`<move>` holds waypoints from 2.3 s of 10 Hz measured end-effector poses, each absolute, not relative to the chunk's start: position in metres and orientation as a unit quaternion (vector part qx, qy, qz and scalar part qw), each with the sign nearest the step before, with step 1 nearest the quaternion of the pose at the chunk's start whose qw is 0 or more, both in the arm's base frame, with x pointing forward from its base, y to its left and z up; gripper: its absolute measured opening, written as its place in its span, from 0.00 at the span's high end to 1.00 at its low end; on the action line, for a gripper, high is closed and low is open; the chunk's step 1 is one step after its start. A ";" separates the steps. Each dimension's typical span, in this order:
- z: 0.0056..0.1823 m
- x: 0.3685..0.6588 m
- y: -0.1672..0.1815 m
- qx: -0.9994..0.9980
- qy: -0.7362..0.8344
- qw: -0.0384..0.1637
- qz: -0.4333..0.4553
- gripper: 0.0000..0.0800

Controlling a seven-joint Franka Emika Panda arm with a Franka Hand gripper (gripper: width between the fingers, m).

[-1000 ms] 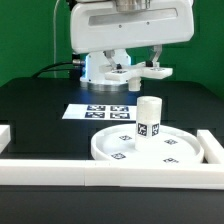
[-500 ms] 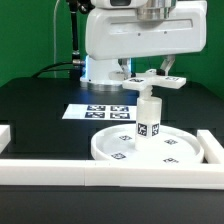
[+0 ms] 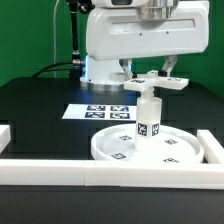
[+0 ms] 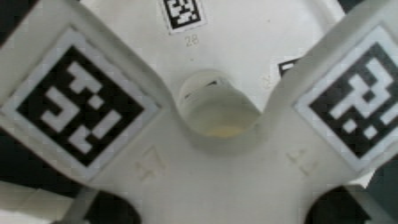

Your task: Assemble round table

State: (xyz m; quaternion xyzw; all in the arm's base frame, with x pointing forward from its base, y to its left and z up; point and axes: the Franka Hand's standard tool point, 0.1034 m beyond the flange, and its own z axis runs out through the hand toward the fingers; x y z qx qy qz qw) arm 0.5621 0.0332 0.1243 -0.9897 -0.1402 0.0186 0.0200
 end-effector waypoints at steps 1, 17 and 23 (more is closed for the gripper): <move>0.124 0.564 0.034 -0.990 -0.141 0.019 0.014 0.44; 0.119 0.554 0.035 -0.990 -0.139 0.020 0.016 0.44; 0.104 0.552 0.035 -0.989 -0.147 0.020 0.027 0.44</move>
Offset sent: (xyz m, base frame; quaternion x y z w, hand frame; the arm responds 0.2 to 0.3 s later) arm 0.0027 0.0069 -0.0117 -0.0085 -0.0051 0.0014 1.0000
